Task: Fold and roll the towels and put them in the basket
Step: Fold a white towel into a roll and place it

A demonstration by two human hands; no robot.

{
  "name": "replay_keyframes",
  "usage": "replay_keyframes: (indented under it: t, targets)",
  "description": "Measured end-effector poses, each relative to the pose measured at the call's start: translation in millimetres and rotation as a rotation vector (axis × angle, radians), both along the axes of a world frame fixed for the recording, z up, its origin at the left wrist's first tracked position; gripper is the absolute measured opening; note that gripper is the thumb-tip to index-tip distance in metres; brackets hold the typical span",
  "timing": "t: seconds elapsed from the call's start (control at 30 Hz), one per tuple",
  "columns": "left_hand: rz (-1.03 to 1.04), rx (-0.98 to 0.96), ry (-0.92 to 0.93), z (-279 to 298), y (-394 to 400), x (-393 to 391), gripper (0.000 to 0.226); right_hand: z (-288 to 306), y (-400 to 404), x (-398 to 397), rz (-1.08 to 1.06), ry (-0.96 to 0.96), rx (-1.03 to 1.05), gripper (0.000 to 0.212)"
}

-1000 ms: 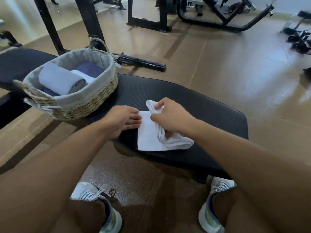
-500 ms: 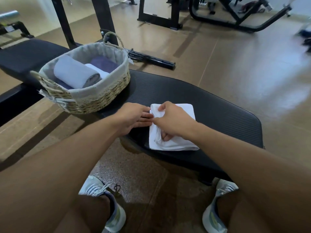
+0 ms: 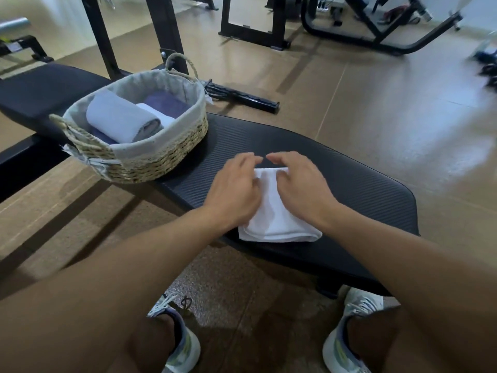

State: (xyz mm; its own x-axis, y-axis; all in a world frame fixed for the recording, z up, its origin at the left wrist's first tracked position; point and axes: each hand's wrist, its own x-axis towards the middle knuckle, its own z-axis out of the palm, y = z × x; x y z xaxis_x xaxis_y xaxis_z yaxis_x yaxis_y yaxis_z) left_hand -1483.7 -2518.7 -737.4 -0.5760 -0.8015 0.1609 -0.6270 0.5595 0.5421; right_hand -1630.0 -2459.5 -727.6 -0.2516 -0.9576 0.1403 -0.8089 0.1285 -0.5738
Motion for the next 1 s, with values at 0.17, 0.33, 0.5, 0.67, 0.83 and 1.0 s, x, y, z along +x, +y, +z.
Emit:
replay_keyframes:
  t: [0.17, 0.33, 0.5, 0.67, 0.83, 1.0]
  targets:
    - [-0.237, 0.031, -0.543, -17, 6, -3, 0.072, -22, 14, -16, 0.113, 0.234, 0.171, 0.049]
    - [-0.226, 0.044, -0.629, -27, 2, 4, 0.086, -35, 21, -17, 0.166, 0.322, 0.232, 0.061]
    - [-0.219, 0.031, -0.545, -38, 5, 6, 0.088, -46, 20, -20, 0.164, 0.309, 0.256, 0.064]
    - [-0.198, 0.02, -0.463, -45, 12, 9, 0.087, -54, 20, -23, 0.181, 0.288, 0.252, 0.065]
    - [-0.162, -0.026, -0.407, -51, 15, 9, 0.084, -56, 20, -24, 0.192, 0.307, 0.237, 0.066]
    - [-0.153, -0.044, -0.396, -51, 16, 9, 0.081, -56, 19, -25, 0.201, 0.312, 0.234, 0.066]
